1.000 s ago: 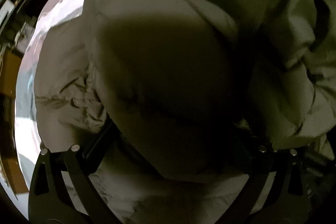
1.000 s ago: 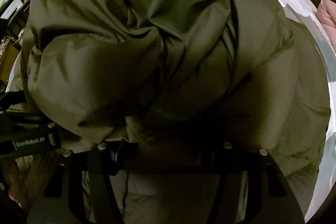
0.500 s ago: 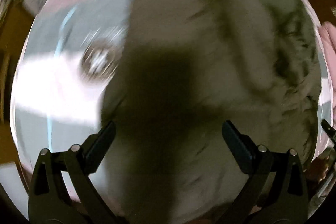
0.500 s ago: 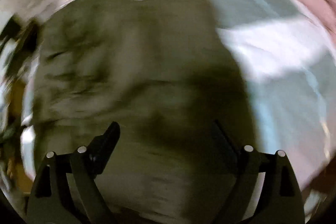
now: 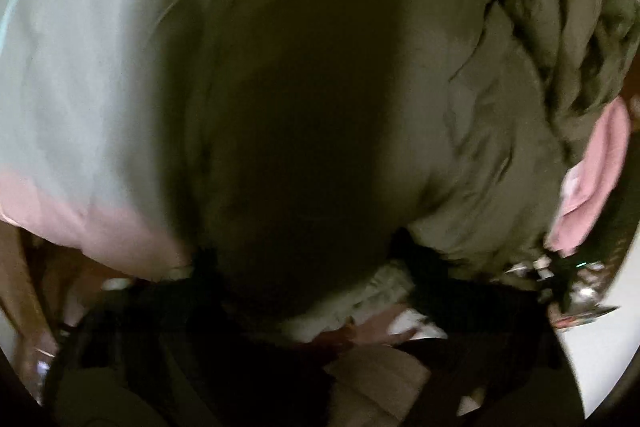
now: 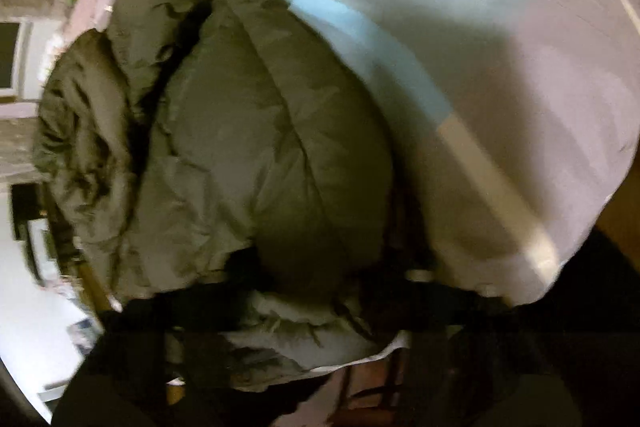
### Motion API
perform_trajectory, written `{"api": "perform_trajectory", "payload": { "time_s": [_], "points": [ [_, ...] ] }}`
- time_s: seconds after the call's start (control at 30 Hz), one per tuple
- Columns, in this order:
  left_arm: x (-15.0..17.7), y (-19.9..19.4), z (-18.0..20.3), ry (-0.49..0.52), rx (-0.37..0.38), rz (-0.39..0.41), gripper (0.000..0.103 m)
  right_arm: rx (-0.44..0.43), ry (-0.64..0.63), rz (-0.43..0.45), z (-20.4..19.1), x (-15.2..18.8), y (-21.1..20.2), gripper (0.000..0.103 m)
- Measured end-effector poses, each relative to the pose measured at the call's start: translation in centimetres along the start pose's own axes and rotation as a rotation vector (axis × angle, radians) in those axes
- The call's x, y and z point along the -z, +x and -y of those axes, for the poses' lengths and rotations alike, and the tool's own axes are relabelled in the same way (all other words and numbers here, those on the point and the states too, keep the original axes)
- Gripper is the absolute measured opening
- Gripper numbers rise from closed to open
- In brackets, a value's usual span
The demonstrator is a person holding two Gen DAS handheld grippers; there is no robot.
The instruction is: Fold large clothes
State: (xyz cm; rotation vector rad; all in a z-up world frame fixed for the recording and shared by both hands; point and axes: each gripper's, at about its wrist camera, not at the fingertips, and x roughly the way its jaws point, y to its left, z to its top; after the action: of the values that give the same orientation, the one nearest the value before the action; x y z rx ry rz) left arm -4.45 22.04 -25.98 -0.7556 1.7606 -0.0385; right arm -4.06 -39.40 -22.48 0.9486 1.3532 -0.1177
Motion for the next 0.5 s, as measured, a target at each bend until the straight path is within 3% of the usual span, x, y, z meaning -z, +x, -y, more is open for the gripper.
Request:
{"api": "perform_trajectory", "payload": {
  "time_s": [0.03, 0.07, 0.1, 0.2, 0.3, 0.43, 0.5],
  "points": [
    [-0.3, -0.5, -0.1, -0.016, 0.062, 0.006, 0.023, -0.032, 0.002, 0.003, -0.5, 0.0, -0.3, 0.017],
    [-0.3, -1.2, -0.2, -0.028, 0.186, 0.016, 0.015, -0.097, 0.012, 0.005, -0.6, 0.1, -0.5, 0.016],
    [-0.3, -1.8, 0.3, -0.020, 0.239, 0.031, 0.011, -0.182, 0.020, 0.003, -0.9, -0.1, -0.9, 0.014],
    [1.1, -4.1, 2.1, 0.048, 0.394, 0.123, 0.009, -0.415, -0.040, 0.028, -4.2, -0.6, -3.4, 0.012],
    [0.9, -6.9, 3.6, 0.084, 0.558, 0.218, 0.009, -0.592, -0.104, 0.076, -8.0, -2.0, -6.4, 0.011],
    [-3.8, -11.8, 5.0, 0.073, 0.685, 0.309, 0.009, -0.652, -0.194, 0.137, -14.9, -5.8, -9.2, 0.011],
    [-3.9, -12.9, 8.1, 0.055, 0.691, 0.356, 0.009, -0.662, -0.214, 0.160, -17.9, -7.8, -9.5, 0.011]
  ]
}}
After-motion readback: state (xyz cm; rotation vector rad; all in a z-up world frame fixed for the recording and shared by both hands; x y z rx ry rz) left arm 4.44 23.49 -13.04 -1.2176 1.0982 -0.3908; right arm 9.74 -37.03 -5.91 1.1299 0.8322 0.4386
